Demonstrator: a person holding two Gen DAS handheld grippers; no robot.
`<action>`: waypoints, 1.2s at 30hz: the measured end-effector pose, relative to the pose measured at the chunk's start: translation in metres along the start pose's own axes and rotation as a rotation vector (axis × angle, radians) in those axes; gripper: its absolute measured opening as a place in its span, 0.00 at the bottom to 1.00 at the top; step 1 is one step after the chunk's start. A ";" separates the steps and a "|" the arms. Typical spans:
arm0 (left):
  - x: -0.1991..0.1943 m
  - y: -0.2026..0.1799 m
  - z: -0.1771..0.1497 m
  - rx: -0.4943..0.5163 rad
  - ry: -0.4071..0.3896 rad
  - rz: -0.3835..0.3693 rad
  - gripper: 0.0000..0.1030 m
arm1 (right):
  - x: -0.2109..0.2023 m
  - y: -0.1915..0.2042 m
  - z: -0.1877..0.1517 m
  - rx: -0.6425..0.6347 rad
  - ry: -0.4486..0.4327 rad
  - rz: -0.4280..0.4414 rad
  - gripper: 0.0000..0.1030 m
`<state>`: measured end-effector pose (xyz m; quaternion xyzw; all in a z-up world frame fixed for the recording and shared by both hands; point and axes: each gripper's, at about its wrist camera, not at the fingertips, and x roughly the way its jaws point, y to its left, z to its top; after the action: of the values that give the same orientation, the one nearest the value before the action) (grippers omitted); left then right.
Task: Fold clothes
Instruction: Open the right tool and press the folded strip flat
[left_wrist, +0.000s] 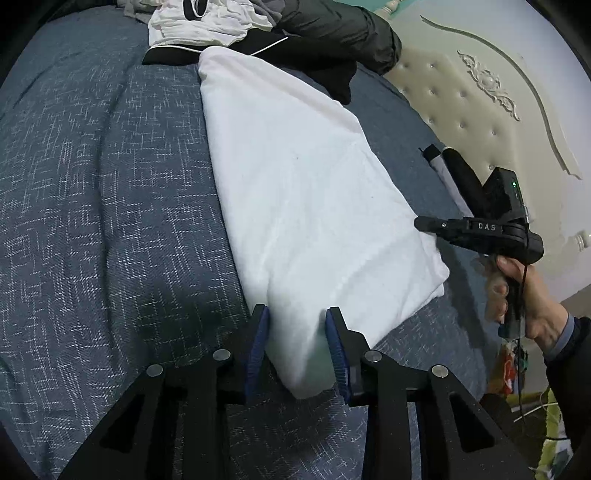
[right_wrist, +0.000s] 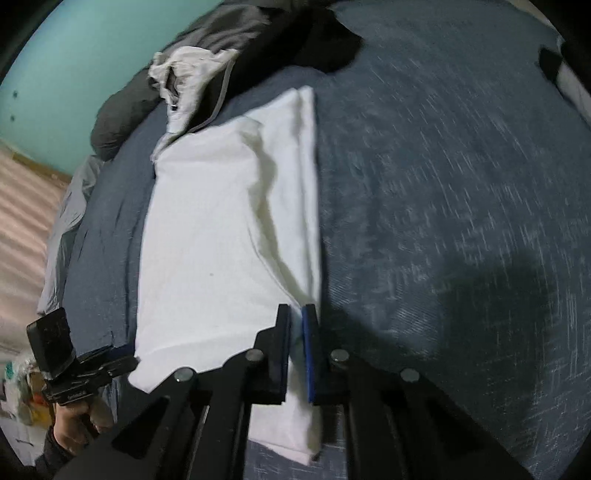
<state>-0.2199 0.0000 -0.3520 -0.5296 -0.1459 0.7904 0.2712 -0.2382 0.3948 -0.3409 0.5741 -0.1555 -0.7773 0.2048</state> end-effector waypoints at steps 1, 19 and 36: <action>0.000 0.000 0.000 0.001 0.001 0.001 0.34 | 0.001 -0.002 -0.001 0.018 -0.002 0.010 0.06; -0.010 0.010 -0.006 -0.089 0.026 -0.064 0.35 | -0.022 -0.009 -0.052 0.023 0.038 -0.040 0.28; -0.016 0.011 -0.012 -0.038 0.018 -0.072 0.01 | -0.044 0.011 -0.062 0.001 0.045 -0.017 0.03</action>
<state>-0.2075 -0.0192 -0.3499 -0.5362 -0.1775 0.7724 0.2906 -0.1664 0.4064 -0.3177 0.5930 -0.1464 -0.7658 0.2013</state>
